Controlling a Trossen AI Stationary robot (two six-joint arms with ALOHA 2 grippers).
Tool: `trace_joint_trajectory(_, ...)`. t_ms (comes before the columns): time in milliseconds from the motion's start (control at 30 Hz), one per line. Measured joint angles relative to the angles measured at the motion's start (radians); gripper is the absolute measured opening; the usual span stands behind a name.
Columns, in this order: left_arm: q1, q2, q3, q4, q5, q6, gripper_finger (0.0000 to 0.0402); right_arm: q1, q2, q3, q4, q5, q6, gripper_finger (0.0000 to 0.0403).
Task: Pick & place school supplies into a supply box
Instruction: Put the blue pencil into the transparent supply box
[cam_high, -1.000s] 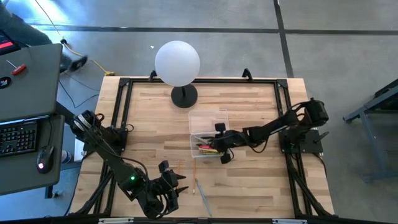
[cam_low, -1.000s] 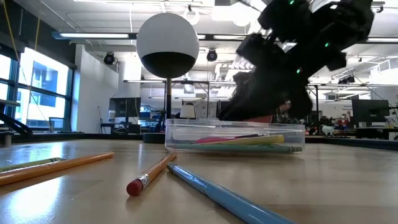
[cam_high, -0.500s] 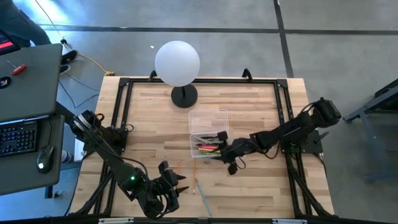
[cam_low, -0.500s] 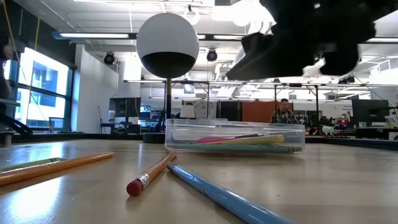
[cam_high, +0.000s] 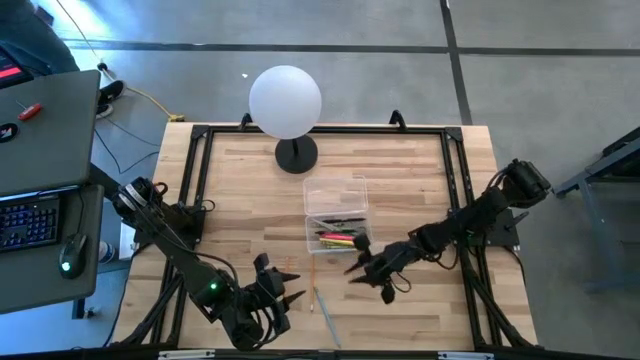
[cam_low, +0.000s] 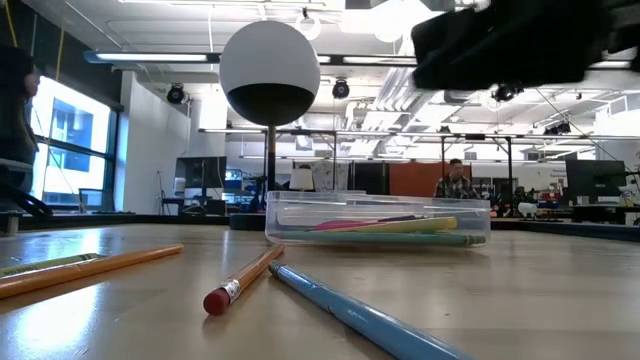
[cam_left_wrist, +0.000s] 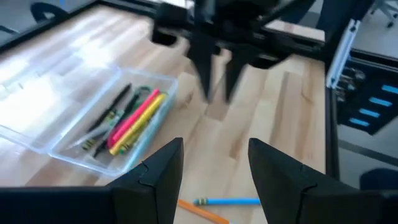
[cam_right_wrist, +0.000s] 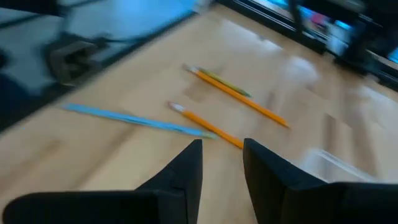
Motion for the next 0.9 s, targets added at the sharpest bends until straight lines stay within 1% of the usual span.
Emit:
trace_joint_trajectory(133, 0.000, 0.000, 0.000, 0.002, -0.001, -0.009, 0.0214, 0.030, 0.000, 0.000, 0.031, -0.076, -0.016, 0.0094)
trace_joint_trajectory(267, 0.010, 0.000, 0.000, 0.002, 0.031, -0.007, 0.0214, 0.054, 0.023, 0.000, 0.133, -0.085, -0.020, 0.0094)
trace_joint_trajectory(400, 0.034, 0.000, 0.000, 0.018, 0.060, -0.011, 0.0214, 0.073, 0.087, 0.003, 0.230, -0.094, -0.055, 0.0094)
trace_joint_trajectory(500, 0.060, 0.000, 0.000, 0.033, 0.135, -0.012, 0.0214, 0.085, 0.141, 0.034, 0.215, -0.080, -0.084, 0.0094)
trace_joint_trajectory(600, 0.091, 0.000, 0.000, 0.042, 0.201, -0.031, 0.0214, 0.091, 0.186, 0.117, 0.115, -0.072, -0.095, 0.0094)
trace_joint_trajectory(767, 0.140, 0.000, 0.000, 0.046, 0.317, -0.071, 0.0214, 0.088, 0.254, 0.310, -0.203, -0.071, -0.104, 0.0094)
trace_joint_trajectory(833, 0.149, 0.000, 0.000, 0.047, 0.336, -0.062, 0.0214, 0.083, 0.280, 0.372, -0.286, -0.089, -0.154, 0.0094)
trace_joint_trajectory(900, 0.152, 0.000, 0.000, 0.047, 0.347, -0.055, 0.0214, 0.081, 0.311, 0.411, -0.324, -0.126, -0.239, 0.0094)
